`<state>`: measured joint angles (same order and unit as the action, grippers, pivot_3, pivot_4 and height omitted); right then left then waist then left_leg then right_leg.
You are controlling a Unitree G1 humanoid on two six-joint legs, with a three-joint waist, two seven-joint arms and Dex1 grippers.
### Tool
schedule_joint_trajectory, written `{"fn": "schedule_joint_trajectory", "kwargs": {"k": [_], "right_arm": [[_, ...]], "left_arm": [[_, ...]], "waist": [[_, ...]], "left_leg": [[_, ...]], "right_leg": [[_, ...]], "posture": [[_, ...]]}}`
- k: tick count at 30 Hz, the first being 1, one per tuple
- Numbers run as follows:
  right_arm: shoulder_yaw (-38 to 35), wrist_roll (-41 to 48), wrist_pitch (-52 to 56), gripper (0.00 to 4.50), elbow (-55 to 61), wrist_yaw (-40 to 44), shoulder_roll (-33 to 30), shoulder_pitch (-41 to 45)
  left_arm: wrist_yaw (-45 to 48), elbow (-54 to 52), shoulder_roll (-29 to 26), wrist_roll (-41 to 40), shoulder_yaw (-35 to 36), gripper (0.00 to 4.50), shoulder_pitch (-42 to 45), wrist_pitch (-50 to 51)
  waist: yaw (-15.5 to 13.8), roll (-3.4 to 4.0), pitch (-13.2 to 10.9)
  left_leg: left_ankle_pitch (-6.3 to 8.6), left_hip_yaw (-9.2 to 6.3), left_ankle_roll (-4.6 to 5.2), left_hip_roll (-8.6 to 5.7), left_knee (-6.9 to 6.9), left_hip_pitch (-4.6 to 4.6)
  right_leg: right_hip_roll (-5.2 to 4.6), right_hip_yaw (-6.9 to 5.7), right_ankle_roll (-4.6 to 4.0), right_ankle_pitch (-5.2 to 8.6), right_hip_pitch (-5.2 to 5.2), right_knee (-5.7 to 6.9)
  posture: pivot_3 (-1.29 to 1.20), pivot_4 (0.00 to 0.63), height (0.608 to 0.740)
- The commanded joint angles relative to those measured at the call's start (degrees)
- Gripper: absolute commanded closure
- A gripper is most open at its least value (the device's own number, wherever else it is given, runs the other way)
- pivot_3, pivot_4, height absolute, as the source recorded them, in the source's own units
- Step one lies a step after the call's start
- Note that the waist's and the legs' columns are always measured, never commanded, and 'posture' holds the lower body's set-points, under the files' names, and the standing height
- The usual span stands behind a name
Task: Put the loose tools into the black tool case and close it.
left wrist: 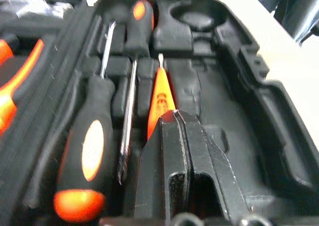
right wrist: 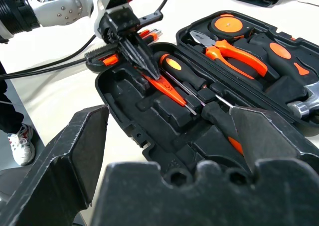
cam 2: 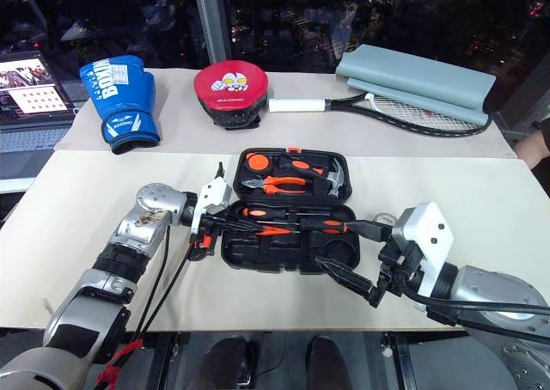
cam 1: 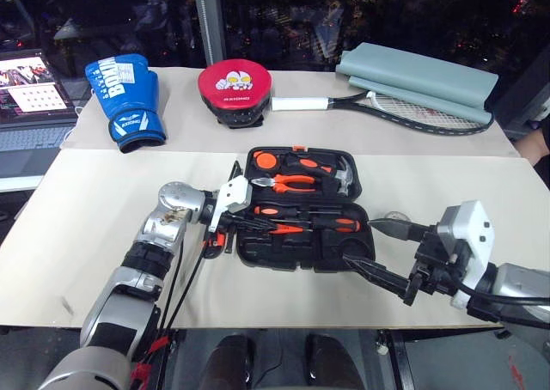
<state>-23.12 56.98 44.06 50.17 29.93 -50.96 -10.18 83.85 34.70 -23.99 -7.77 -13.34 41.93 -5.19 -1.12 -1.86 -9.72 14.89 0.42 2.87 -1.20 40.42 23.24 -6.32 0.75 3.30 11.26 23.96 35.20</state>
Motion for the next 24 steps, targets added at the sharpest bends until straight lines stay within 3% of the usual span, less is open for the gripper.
{"fn": "schedule_joint_trajectory", "kwargs": {"k": [1, 6, 24], "right_arm": [[-1.39, 0.30, -1.06, 0.00, 0.95, 0.09, -0.10, 0.16], [-1.43, 0.23, -1.06, 0.00, 0.84, 0.32, -0.11, -0.12], [-0.59, -0.08, -1.17, 0.00, 1.28, 0.54, -0.04, -0.65]], "left_arm": [[-0.06, 0.91, 0.61, 0.60, -0.63, 4.48, 0.56, 0.80], [1.68, -3.86, 0.48, -3.54, 1.04, 4.48, 1.47, 8.17], [-1.56, 3.95, 3.53, 2.11, -0.43, 4.48, 3.02, 0.91]], "waist": [[0.00, 0.00, 0.01], [0.06, 0.00, 0.00], [-1.15, 0.00, 0.00]], "left_leg": [[0.00, 0.00, 0.00, 0.00, 0.00, 0.00], [0.00, 0.00, 0.00, 0.00, 0.00, 0.02], [0.00, -0.01, 0.00, -0.04, 0.00, 0.08]], "right_leg": [[0.00, 0.00, 0.00, 0.00, 0.00, 0.00], [0.00, 0.00, 0.00, 0.00, 0.02, 0.00], [-0.02, -0.02, 0.03, -0.01, 0.02, -0.08]], "posture": [[0.00, 0.150, 0.736], [0.00, 0.150, 0.736], [0.00, 0.150, 0.736]]}}
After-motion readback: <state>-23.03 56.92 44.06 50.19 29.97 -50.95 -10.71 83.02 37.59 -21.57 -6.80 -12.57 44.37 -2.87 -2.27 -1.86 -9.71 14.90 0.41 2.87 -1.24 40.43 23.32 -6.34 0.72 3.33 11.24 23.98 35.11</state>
